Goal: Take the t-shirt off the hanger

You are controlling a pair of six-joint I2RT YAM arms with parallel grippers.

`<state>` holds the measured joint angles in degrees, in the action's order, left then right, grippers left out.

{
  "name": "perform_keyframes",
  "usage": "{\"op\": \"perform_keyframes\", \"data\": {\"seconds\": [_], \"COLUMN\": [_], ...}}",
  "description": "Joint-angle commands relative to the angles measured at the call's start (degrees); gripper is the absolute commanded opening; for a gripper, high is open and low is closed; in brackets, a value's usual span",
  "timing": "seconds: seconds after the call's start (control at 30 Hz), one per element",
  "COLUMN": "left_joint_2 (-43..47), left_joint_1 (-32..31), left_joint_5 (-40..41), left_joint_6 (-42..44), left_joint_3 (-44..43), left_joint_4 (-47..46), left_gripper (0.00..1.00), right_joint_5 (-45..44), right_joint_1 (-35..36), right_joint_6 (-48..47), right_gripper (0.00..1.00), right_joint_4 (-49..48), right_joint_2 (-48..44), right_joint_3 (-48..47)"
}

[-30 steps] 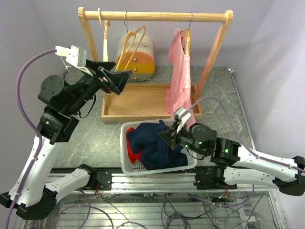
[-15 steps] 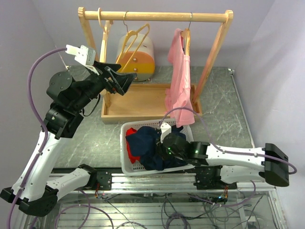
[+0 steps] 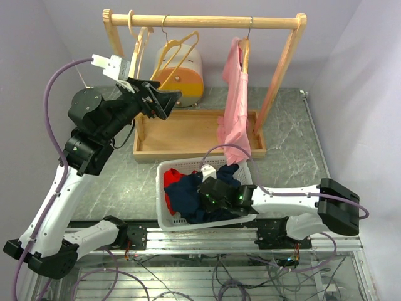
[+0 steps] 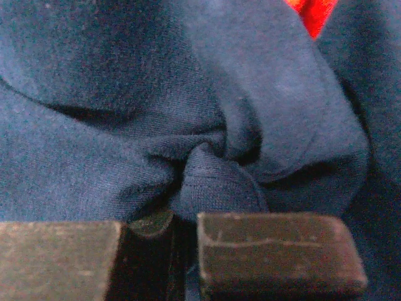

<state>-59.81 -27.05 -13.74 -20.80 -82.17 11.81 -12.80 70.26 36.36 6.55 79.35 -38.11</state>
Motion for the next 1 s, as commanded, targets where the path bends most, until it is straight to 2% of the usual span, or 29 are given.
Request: {"op": "perform_keyframes", "data": {"seconds": [0.0,0.07,0.2,0.3,0.53,0.63,0.77,0.83,0.97], "left_joint_2": [-0.2,0.4,-2.2,-4.7,-9.5,-12.3,-13.5,-13.3,-12.9], "left_joint_1": [0.2,0.2,0.2,0.2,0.2,0.1,0.1,0.1,0.1], "left_joint_5": [1.0,1.3,3.0,1.5,-3.7,-8.4,-9.5,-9.5,-8.0], "left_joint_6": [1.9,1.3,1.6,1.9,1.2,0.7,-0.8,-1.1,-0.2], "left_joint_3": [-2.3,-1.1,-5.8,-9.1,-13.8,-15.3,-14.5,-13.2,-12.4], "left_joint_4": [-3.3,-7.1,-4.6,-3.6,-5.3,-6.7,-8.3,-9.2,-8.5], "left_gripper": [0.99,0.99,0.99,0.99,0.99,0.99,0.99,0.99,0.99], "right_joint_5": [-4.3,-7.2,-9.6,-10.4,-9.4,-4.9,2.3,4.6,6.4], "right_joint_1": [1.0,1.3,1.8,1.9,1.9,1.9,2.0,1.9,2.0], "right_joint_6": [-1.3,-3.0,-7.1,-10.0,-18.6,-22.9,-27.0,-27.4,-26.8], "right_gripper": [0.05,0.18,0.44,0.54,0.56,0.52,0.46,0.46,0.46], "right_joint_4": [14.6,19.6,25.9,29.1,32.2,31.4,29.5,28.4,24.5], "right_joint_2": [-1.6,-4.5,-8.6,-10.3,-12.3,-13.5,-14.6,-15.2,-17.9], "right_joint_3": [-4.3,-8.9,-16.9,-22.8,-32.5,-38.2,-44.7,-45.4,-41.0]}}
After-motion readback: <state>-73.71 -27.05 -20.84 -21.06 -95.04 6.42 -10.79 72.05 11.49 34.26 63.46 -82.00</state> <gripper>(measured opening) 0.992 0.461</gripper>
